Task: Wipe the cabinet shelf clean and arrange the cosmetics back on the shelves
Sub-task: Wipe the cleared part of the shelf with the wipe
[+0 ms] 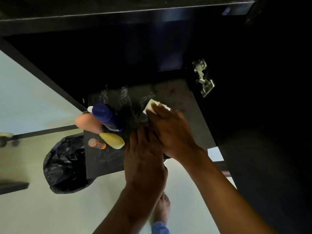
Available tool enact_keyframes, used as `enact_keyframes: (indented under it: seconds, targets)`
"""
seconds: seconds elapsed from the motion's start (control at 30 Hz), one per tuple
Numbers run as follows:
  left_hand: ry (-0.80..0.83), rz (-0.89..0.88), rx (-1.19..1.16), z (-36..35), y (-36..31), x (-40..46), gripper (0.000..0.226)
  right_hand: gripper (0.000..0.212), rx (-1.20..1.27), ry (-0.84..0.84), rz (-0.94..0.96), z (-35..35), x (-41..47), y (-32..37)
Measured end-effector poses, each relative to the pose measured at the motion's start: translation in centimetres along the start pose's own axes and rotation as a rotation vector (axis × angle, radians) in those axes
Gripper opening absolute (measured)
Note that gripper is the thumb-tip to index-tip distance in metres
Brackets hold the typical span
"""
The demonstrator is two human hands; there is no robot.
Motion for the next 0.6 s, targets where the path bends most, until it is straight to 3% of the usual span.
enact_keyframes:
  seconds: [0.13,0.23,0.37,0.5,0.6]
  targets:
    - [0.049,-0.018,-0.035,-0.5,-0.4,-1.2,0.059,0.056,0.083,0.040,0.069,1.1,-3.9,-0.5]
    - [0.088,0.030,-0.067,-1.1,-0.1,-1.9,0.087,0.043,0.169,-0.028,-0.074,2.3,-4.5,-3.0]
    - [0.103,0.004,-0.095,-1.1,-0.3,-2.3,0.091,0.062,-0.003,-0.094,-0.114,3.7,0.2,-3.1]
    - [0.142,0.003,-0.045,-1.2,0.0,-3.0,0.091,0.054,0.015,-0.050,-0.042,3.4,6.2,-0.9]
    - [0.171,-0.021,-0.009,-1.8,0.3,-3.9,0.090,0.055,0.044,-0.019,0.072,2.8,6.1,0.9]
Point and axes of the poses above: each hand's wrist, its own x-axis towards the middle knuckle, its own z-axis out of the back of the hand, y = z × x, the point moved 6 cm from there along x, towards the middle knuckle, and after that the axes turned 12 degrees about -z, right-handed, at the moved point
